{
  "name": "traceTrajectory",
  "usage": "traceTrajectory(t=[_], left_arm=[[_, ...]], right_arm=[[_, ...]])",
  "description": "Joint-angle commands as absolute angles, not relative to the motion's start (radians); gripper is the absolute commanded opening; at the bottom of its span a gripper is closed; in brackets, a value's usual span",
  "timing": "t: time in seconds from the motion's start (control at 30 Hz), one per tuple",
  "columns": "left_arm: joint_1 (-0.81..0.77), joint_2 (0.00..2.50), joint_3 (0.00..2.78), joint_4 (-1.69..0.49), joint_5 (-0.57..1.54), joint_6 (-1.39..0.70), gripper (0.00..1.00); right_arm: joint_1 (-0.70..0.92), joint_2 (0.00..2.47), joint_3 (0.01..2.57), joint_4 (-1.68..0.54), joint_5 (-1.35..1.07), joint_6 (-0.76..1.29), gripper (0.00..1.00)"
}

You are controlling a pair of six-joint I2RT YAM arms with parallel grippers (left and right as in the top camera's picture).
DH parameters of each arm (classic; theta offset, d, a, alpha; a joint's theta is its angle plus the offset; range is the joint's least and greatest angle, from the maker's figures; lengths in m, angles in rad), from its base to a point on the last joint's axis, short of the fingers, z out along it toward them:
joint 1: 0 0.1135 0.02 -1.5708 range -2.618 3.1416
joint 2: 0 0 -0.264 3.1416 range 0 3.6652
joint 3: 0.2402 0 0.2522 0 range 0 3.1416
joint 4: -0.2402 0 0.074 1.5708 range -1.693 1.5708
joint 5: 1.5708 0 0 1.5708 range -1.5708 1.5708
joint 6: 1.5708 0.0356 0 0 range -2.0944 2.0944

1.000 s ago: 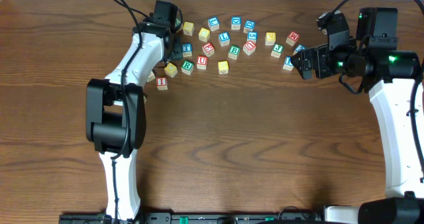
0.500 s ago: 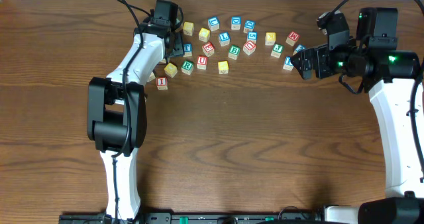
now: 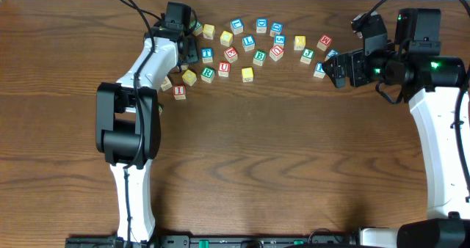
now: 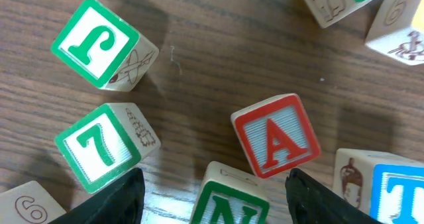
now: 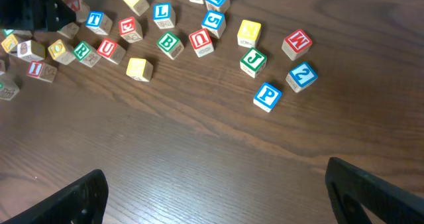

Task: Spell out NEURIPS
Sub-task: 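Close the left gripper on the green N block and lift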

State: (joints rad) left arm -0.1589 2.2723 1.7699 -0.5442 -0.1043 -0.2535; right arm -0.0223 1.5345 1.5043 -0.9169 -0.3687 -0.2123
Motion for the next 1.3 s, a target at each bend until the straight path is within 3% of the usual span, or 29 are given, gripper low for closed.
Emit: traceTrajectory(t=[0.0,0.63,1.27], left_arm=[[-0.159,2.301,1.788,-0.541,-0.116,-0.237,0.67],[-0.159,2.313,1.788,-0.552,-0.094,-0.238,0.32],[-0.162,2.167,1.788,-0.591,-0.094,-0.237,0.29]], right_arm=[[-0.025,1.534,1.526,-0.917,-0.384,-0.207,0.99],[-0.025,1.534,1.526,-0.917,-0.384,-0.207,0.99],[-0.025,1.534,1.526,-0.917,-0.384,-0.207,0.99]])
